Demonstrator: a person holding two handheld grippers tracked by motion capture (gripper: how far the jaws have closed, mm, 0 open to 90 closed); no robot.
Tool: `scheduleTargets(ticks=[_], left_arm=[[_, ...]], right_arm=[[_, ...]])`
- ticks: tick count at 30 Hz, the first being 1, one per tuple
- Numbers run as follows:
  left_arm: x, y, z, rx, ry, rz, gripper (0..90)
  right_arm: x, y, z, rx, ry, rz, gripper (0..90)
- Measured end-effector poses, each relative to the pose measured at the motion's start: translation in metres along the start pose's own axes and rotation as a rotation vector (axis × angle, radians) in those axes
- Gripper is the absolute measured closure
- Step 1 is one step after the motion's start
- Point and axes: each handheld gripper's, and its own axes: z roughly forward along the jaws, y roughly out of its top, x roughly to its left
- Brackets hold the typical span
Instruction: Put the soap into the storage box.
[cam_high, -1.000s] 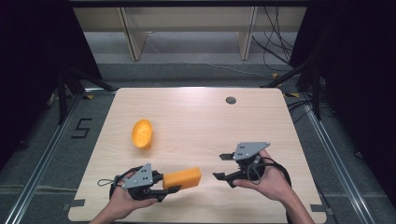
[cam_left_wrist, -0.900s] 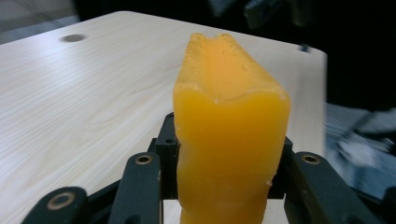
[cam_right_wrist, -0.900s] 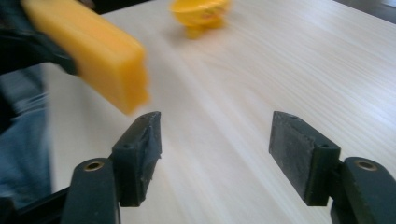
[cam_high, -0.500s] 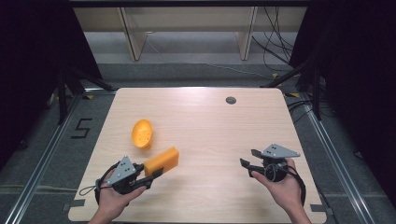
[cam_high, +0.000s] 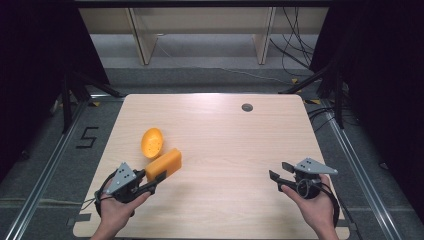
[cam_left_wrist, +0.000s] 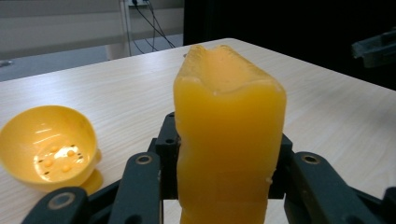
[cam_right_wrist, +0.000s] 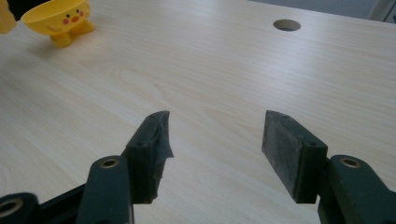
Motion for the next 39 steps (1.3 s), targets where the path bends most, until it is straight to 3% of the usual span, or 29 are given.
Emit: scheduleTargets(ticks=[1,3,5,8,9,11,13,21,22,23,24,25,29,30,31,33,34,35,36,37,38,39], left_arm=[[0.002,0.0,0.0,0.002,0.01,-0.006,60.1],[0.005,0.0,-0.001,-0.011,0.023,-0.018,60.1],[0.01,0.003,-0.002,-0.007,0.028,-0.018,60.2],[0.012,0.004,-0.004,0.001,0.041,-0.02,60.2],[0.013,0.004,-0.004,0.0,0.043,-0.028,60.2],[0.014,0.004,-0.004,-0.013,0.052,-0.032,60.1],[0.014,0.005,-0.006,-0.007,0.069,-0.029,60.2],[0.021,0.007,-0.008,-0.026,0.111,-0.054,60.1],[0.021,0.007,-0.008,-0.03,0.119,-0.059,60.1],[0.022,0.008,-0.007,-0.03,0.124,-0.056,60.1],[0.023,0.008,-0.007,-0.033,0.137,-0.066,60.1],[0.024,0.007,-0.006,-0.034,0.157,-0.08,60.1],[0.027,0.009,-0.005,-0.04,0.18,-0.081,60.2],[0.029,0.009,-0.004,-0.051,0.182,-0.085,60.1],[0.033,0.011,-0.003,-0.059,0.201,-0.09,60.2],[0.034,0.011,-0.004,-0.058,0.22,-0.097,60.1],[0.035,0.012,-0.004,-0.057,0.234,-0.095,60.1],[0.036,0.013,-0.004,-0.05,0.252,-0.093,60.1],[0.038,0.013,-0.004,-0.054,0.271,-0.095,60.2],[0.041,0.014,-0.003,-0.058,0.303,-0.093,60.2],[0.041,0.014,-0.003,-0.058,0.303,-0.093,60.2],[0.044,0.014,-0.002,-0.06,0.317,-0.095,60.2]], right_arm=[[-0.003,0.0,0.0,-0.012,-0.005,-0.026,42.1],[-0.005,-0.002,-0.003,-0.02,-0.029,0.008,42.1],[-0.009,-0.003,-0.003,-0.03,-0.033,-0.006,42.1],[-0.008,-0.005,-0.002,-0.011,-0.033,0.018,42.2],[-0.011,-0.005,-0.001,-0.015,-0.028,-0.004,42.2],[-0.011,-0.006,0.0,-0.016,-0.028,0.016,42.2],[-0.014,-0.005,-0.001,-0.006,-0.043,-0.006,42.2],[-0.021,-0.007,0.0,-0.017,-0.069,0.031,42.2],[-0.019,-0.007,-0.001,-0.007,-0.08,0.071,42.2],[-0.023,-0.007,0.001,-0.026,-0.086,0.041,42.1],[-0.021,-0.007,-0.001,-0.011,-0.092,0.091,42.1],[-0.025,-0.007,0.001,-0.019,-0.091,0.06,42.0],[-0.024,-0.008,0.001,-0.008,-0.092,0.055,42.0],[-0.021,-0.008,0.002,-0.01,-0.09,0.088,42.0],[-0.024,-0.006,0.002,-0.008,-0.089,0.059,42.0],[-0.02,-0.005,0.006,-0.017,-0.086,0.104,41.7],[-0.02,-0.005,0.006,-0.017,-0.086,0.104,41.7],[-0.023,-0.004,0.007,-0.006,-0.085,0.063,41.6],[-0.02,-0.005,0.008,-0.006,-0.071,0.096,41.4],[-0.019,-0.005,0.009,0.006,-0.057,0.089,41.1],[-0.019,-0.005,0.009,0.006,-0.057,0.089,41.1],[-0.021,-0.005,0.009,-0.002,-0.069,0.04,40.9]])
